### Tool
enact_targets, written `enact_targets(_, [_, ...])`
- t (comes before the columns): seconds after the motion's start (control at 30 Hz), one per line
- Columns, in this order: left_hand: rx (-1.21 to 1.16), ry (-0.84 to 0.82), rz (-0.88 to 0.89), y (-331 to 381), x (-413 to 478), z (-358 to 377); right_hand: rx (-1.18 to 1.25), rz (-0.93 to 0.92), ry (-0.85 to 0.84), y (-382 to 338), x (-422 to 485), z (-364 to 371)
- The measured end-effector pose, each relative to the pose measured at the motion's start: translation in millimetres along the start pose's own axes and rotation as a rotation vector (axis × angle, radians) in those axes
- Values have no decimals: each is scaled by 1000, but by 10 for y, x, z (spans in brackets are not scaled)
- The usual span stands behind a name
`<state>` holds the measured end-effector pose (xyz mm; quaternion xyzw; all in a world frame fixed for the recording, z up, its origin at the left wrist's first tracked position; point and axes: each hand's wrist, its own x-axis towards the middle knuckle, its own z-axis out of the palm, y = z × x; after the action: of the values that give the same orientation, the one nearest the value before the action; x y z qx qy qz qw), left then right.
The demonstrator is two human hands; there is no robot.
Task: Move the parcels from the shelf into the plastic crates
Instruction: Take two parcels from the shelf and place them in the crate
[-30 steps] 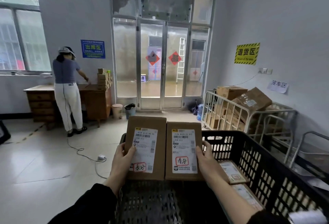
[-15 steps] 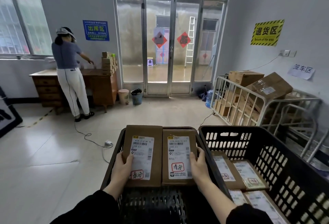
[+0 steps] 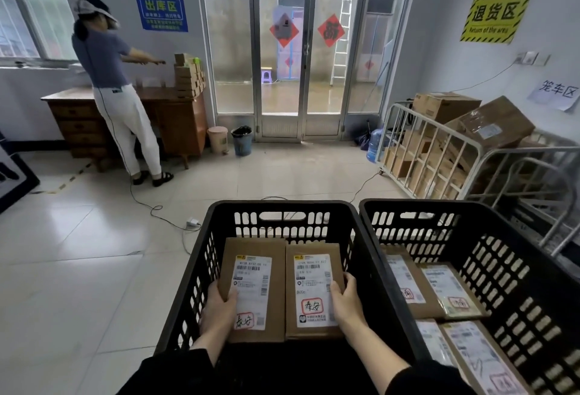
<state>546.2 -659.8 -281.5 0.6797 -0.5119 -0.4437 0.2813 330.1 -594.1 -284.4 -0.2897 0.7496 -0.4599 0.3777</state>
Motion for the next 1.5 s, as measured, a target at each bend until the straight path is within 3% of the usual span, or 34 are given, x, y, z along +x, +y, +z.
enact_targets(0.47, [113, -69, 5, -132, 290, 202, 85, 188, -45, 200, 427, 167])
enact_targets(0.83, [291, -72, 3, -181, 448, 269, 45, 184, -92, 334, 565, 272])
enact_targets(0.97, [412, -52, 176, -190, 389, 330, -234, 85, -78, 334, 482, 320])
enact_targets(1.07, [739, -6, 312, -188, 361, 405, -818, -213, 4, 345, 402, 403])
enact_targets(1.1, [811, -6, 354, -184, 355, 425, -900, -307, -8, 354, 369, 440])
enact_targets(1.23, [909, -131, 429, -236, 371, 480, -1040, -434, -136, 451, 329, 527])
enact_targets(1.5, [923, -155, 434, -360, 430, 541, -1043, -459, -116, 541, 372, 549])
